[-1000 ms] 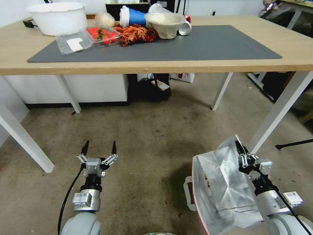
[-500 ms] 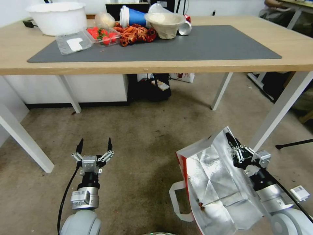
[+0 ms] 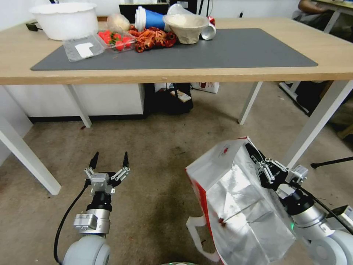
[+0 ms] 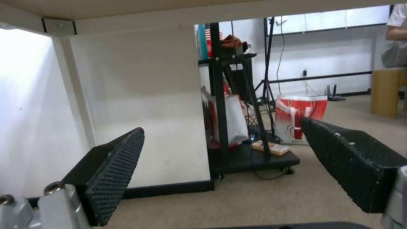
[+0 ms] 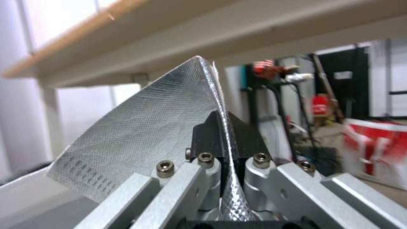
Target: Pick up the food delivery bag from the floor and place it on the table.
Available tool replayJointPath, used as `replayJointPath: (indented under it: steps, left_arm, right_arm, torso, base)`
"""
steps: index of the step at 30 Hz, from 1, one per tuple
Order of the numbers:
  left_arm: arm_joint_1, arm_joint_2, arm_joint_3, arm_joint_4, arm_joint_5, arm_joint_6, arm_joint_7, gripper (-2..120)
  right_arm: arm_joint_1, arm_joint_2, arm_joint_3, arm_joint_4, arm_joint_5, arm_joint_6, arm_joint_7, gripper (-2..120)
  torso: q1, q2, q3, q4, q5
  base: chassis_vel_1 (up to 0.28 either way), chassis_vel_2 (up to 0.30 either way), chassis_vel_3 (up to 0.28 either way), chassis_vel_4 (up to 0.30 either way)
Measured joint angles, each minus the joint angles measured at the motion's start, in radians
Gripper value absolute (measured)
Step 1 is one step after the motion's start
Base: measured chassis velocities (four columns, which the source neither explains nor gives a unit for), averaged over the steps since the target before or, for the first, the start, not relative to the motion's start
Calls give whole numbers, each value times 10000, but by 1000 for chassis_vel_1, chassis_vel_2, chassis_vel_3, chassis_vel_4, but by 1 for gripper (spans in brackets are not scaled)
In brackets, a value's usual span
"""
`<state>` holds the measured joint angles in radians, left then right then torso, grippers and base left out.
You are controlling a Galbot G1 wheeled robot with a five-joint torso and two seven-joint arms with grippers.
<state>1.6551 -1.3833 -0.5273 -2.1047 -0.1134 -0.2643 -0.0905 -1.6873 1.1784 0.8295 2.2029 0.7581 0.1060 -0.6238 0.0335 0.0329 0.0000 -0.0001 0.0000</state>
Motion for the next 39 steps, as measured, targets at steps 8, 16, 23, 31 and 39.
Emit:
replayJointPath:
  steps: [8,16,23,31,39]
  left_arm:
    - [20,53,-103,-105,-39,-59,178,93]
    - [-7,87,-201,-45,128,-477,218,96]
    - [35,97,-236,-106,161,-542,240,101]
    - [156,139,-234,-270,-79,-440,355,107]
    - [256,116,-346,-387,158,-188,395,101]
  right_arm:
    - [114,-342,224,343,1258,-467,-919,0]
    - [283,-637,722,434,2743,-1638,-2821,0]
    - [351,-755,1028,427,3358,-2356,-3973,0]
    - [356,-795,1237,373,3489,-2437,-4273,0]
    - [378,-732,1272,202,3358,-2401,-4603,0]
  torso:
    - [0,0,0,1,0]
    - [1,0,1,0,0]
    - [0,0,0,0,0]
    - [2,50,24,0,0]
    - [11,391,358,0,0]
  base:
    - [0,0,0,0]
    - [0,0,0,0]
    - [0,0,0,0]
    - [0,0,0,0]
    - [0,0,0,0]
